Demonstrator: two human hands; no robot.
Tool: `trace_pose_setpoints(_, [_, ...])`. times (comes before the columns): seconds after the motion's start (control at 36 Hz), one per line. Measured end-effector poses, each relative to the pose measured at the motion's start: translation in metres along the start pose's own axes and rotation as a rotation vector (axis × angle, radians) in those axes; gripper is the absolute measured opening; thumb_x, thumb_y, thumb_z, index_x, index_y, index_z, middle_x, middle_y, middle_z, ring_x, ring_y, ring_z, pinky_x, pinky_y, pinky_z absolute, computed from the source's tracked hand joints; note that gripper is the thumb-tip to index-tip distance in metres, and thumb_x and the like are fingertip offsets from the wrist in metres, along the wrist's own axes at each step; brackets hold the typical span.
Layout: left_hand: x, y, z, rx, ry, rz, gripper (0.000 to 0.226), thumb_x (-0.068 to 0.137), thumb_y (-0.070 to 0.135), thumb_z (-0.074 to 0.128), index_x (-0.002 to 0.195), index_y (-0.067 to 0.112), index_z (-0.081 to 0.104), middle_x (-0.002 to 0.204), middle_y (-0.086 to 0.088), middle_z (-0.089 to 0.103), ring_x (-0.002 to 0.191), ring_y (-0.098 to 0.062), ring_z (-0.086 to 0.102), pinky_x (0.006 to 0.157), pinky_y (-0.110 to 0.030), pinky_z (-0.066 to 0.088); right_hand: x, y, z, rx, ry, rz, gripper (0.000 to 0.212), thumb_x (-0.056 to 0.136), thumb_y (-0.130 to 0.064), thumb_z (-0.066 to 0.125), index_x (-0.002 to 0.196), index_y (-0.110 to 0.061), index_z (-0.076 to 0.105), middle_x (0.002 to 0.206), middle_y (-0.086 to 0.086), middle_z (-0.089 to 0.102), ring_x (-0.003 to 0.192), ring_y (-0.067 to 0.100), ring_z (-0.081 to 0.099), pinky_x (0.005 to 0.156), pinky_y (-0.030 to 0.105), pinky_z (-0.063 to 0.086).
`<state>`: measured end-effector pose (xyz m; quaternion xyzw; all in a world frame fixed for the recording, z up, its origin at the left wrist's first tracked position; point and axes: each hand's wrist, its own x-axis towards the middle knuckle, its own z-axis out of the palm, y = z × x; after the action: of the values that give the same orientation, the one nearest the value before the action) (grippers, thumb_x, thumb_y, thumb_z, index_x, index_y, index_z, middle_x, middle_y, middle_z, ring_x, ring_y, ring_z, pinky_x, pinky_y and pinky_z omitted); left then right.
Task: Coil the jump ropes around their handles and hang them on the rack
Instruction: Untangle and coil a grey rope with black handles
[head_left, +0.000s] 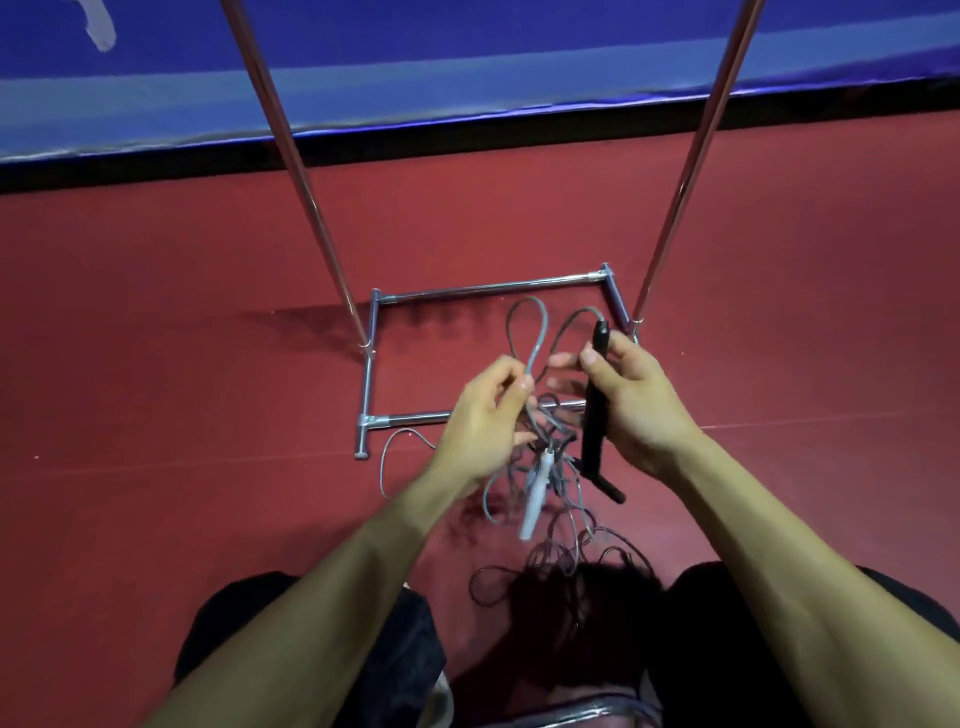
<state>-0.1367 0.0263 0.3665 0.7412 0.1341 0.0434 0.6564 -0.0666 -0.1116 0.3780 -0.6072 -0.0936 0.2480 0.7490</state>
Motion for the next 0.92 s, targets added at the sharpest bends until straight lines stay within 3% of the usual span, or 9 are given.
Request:
trace_pose_setpoints(0.06, [0.005,0.010,0.001,-0.097,0.037,-0.008,0.020,0.104,0.015,0.042,0.086,0.010,0.048,0.075,-0.003,0.057,0.063,-0.009,0.062,0.063,-0.032,0.059,-0.004,0.007,0.000,-0.032,-0.052,0.025,0.016,0.103,-0.008,0.041,0.089,-0.012,0.048,0.093,0.007,0.070,0.083,0.024,0.065,0.068,0.030,0.057])
trace_pose_setpoints(0.14, [0.012,0.018,-0.001,-0.120,0.088,-0.022,0.023,0.104,0.016,0.043,0.082,0.013,0.048,0.067,0.004,0.063,0.060,-0.013,0.064,0.065,-0.042,0.060,-0.004,0.015,0.004,-0.175,-0.067,-0.038,0.019,0.103,-0.009,0.042,0.088,-0.015,0.051,0.093,0.002,0.068,0.082,0.017,0.062,0.073,0.034,0.052])
trace_pose_setpoints(0.22, [0.013,0.020,-0.002,-0.153,0.103,-0.031,0.023,0.103,0.015,0.044,0.081,0.011,0.048,0.071,0.000,0.059,0.061,-0.010,0.064,0.059,-0.036,0.059,-0.001,0.021,0.003,-0.358,-0.032,-0.086,0.015,0.101,-0.016,0.051,0.087,-0.019,0.050,0.083,-0.005,0.064,0.075,0.014,0.056,0.067,0.038,0.047])
trace_pose_setpoints(0.28, [0.011,0.020,-0.003,-0.119,0.103,0.006,0.021,0.102,0.013,0.046,0.083,0.008,0.049,0.075,-0.004,0.056,0.060,-0.008,0.063,0.056,-0.032,0.058,-0.001,0.025,-0.001,-0.458,-0.049,-0.102,0.026,0.093,-0.013,0.064,0.081,-0.019,0.042,0.073,-0.011,0.060,0.064,0.010,0.051,0.064,0.038,0.045])
trace_pose_setpoints(0.44, [0.017,0.016,-0.010,-0.050,0.146,0.002,0.024,0.102,0.016,0.047,0.078,0.013,0.051,0.072,-0.004,0.057,0.062,-0.018,0.063,0.055,-0.036,0.057,0.001,0.040,-0.007,-0.785,-0.037,-0.157,0.047,0.071,-0.019,0.085,0.077,-0.022,0.038,0.074,0.002,0.059,0.069,0.026,0.058,0.066,0.043,0.048])
trace_pose_setpoints(0.53, [0.020,0.017,-0.016,-0.079,0.181,-0.006,0.025,0.102,0.016,0.046,0.077,0.015,0.050,0.070,-0.001,0.056,0.057,-0.013,0.063,0.055,-0.036,0.057,0.004,0.046,-0.015,-0.745,-0.007,-0.122,0.048,0.068,-0.028,0.083,0.074,-0.030,0.035,0.072,0.013,0.059,0.071,0.037,0.063,0.068,0.053,0.051])
trace_pose_setpoints(0.64, [0.022,0.017,-0.024,-0.091,0.224,-0.009,0.026,0.103,0.015,0.045,0.077,0.014,0.049,0.069,-0.002,0.054,0.056,-0.014,0.062,0.057,-0.042,0.059,0.006,0.050,-0.024,-0.753,0.017,-0.058,0.047,0.072,-0.014,0.083,0.076,-0.023,0.037,0.077,0.016,0.066,0.075,0.037,0.065,0.074,0.055,0.052])
trace_pose_setpoints(0.78, [0.025,0.019,-0.029,-0.126,0.278,0.000,0.027,0.103,0.014,0.044,0.076,0.015,0.048,0.066,0.002,0.054,0.055,-0.014,0.061,0.059,-0.044,0.060,0.008,0.056,-0.031,-0.805,0.096,0.004,0.045,0.075,-0.005,0.079,0.075,-0.021,0.036,0.077,0.009,0.069,0.075,0.034,0.064,0.077,0.050,0.053])
trace_pose_setpoints(0.92, [0.025,0.023,-0.026,-0.177,0.285,-0.004,0.026,0.103,0.014,0.043,0.078,0.015,0.048,0.065,0.006,0.056,0.056,-0.013,0.062,0.062,-0.043,0.060,0.005,0.045,-0.027,-0.932,0.178,-0.154,0.045,0.067,-0.015,0.086,0.077,-0.017,0.042,0.087,0.006,0.049,0.073,0.024,0.048,0.062,0.026,0.036])
